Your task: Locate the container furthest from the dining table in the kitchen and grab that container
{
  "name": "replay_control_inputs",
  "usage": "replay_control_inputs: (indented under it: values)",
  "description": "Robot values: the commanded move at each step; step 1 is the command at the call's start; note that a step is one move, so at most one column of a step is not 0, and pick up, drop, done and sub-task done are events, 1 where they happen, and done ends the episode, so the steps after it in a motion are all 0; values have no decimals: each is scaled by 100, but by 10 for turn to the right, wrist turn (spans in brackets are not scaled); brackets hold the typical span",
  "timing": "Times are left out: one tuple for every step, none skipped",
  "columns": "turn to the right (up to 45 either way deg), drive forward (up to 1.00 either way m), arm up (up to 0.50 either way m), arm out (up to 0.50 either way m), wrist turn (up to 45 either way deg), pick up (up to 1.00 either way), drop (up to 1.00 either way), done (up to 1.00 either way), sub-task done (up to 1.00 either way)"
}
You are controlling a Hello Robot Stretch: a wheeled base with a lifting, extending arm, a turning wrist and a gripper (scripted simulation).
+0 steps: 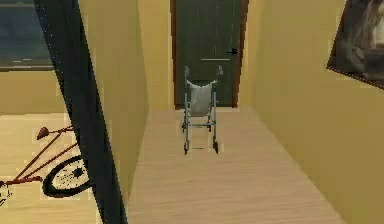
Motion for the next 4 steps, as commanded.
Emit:
replay_control_inputs:
  values:
    - [90, 0, 0, 0, 0, 0, 0, 0, 0]
    - [0, 20, 0, 0, 0, 0, 0, 0, 0]
    - [-450, 0, 0, 0, 0, 0, 0, 0, 0]
    - [-180, 0, 0, 0, 0, 0, 0, 0, 0]
